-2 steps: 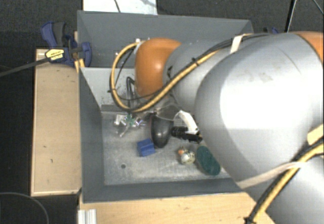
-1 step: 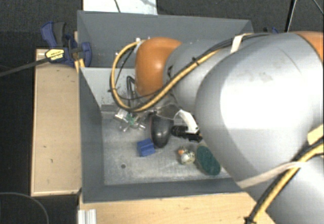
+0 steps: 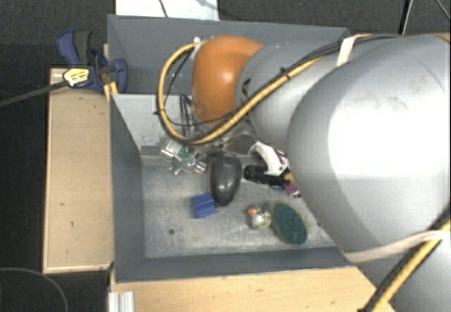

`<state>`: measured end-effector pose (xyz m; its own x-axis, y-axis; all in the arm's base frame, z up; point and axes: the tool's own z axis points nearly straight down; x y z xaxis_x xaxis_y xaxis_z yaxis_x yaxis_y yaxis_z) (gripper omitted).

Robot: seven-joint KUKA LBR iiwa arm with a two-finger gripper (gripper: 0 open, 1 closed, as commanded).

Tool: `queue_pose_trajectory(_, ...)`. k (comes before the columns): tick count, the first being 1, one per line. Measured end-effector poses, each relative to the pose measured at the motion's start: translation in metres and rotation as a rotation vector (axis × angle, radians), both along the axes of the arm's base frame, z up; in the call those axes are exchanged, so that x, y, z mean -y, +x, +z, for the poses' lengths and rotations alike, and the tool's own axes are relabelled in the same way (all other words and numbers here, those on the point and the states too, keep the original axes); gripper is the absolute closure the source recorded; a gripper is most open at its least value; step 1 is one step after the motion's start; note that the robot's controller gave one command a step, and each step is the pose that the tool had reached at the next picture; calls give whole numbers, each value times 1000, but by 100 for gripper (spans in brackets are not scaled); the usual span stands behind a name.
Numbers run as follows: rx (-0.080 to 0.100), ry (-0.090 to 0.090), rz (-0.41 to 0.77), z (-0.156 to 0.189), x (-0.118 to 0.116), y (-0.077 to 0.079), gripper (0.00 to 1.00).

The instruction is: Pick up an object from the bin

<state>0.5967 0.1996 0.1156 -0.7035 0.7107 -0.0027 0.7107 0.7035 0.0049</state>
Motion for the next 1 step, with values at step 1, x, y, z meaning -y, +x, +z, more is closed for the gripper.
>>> queue_pose_trajectory(1, 3, 1, 4, 68, 0, 2, 100)
